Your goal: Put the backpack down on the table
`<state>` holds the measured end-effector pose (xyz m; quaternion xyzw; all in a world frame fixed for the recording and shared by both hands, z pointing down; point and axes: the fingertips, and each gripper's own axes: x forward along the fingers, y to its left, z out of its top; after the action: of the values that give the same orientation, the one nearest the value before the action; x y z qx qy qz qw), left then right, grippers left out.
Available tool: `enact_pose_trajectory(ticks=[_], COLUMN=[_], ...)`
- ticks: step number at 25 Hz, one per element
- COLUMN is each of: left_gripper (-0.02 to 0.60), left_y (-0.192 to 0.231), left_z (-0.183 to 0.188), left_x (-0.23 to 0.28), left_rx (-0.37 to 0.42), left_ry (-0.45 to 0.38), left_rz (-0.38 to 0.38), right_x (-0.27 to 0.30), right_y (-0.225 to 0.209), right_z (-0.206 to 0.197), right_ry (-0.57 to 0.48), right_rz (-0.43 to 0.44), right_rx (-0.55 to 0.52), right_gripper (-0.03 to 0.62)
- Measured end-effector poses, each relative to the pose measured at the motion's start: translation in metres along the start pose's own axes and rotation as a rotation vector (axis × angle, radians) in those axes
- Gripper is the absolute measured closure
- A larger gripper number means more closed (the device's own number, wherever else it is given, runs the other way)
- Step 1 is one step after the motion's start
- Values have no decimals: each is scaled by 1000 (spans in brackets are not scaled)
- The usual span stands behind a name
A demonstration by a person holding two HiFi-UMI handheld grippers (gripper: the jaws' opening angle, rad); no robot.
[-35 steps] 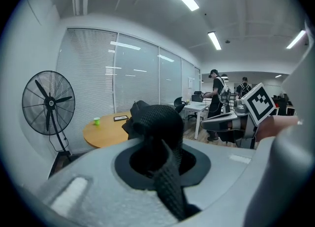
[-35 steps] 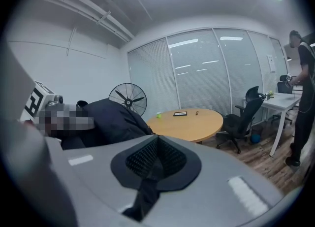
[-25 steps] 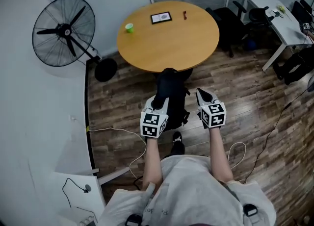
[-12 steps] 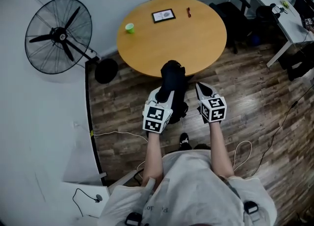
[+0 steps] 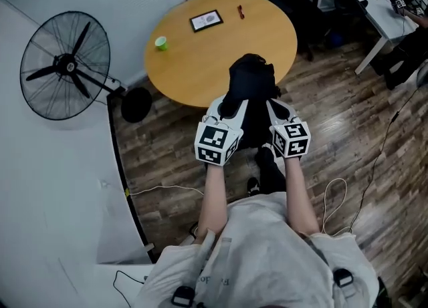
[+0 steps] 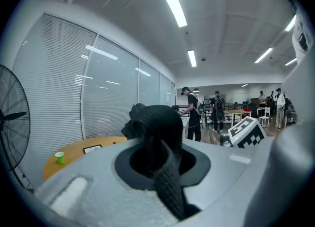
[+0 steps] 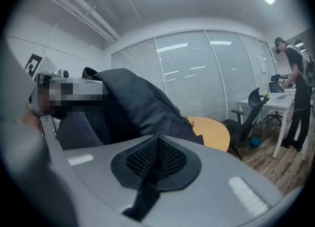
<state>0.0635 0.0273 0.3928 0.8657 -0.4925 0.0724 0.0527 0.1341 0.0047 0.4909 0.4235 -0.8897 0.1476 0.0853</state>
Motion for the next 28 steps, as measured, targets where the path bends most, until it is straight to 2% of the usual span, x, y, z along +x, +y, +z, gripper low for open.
enact_pose_trajectory(ticks=[6, 10, 21, 28], left_gripper=[537, 537, 538, 537], left_y=[7, 29, 113, 174], left_z=[25, 29, 34, 24], left_x=[52, 79, 151, 188], left_rx=[36, 45, -1, -71], left_ry=[-34, -32, -33, -27], left_rz=[-44, -39, -29, -4], right_x=[24, 59, 177, 244], right_y=[-20, -24, -49, -62], right_z=[15, 31, 64, 67], right_ry=[-31, -45, -5, 34], right_rz=[-22, -13, 41, 95], right_rx=[10, 11, 2, 16], right_gripper=[594, 594, 594, 594])
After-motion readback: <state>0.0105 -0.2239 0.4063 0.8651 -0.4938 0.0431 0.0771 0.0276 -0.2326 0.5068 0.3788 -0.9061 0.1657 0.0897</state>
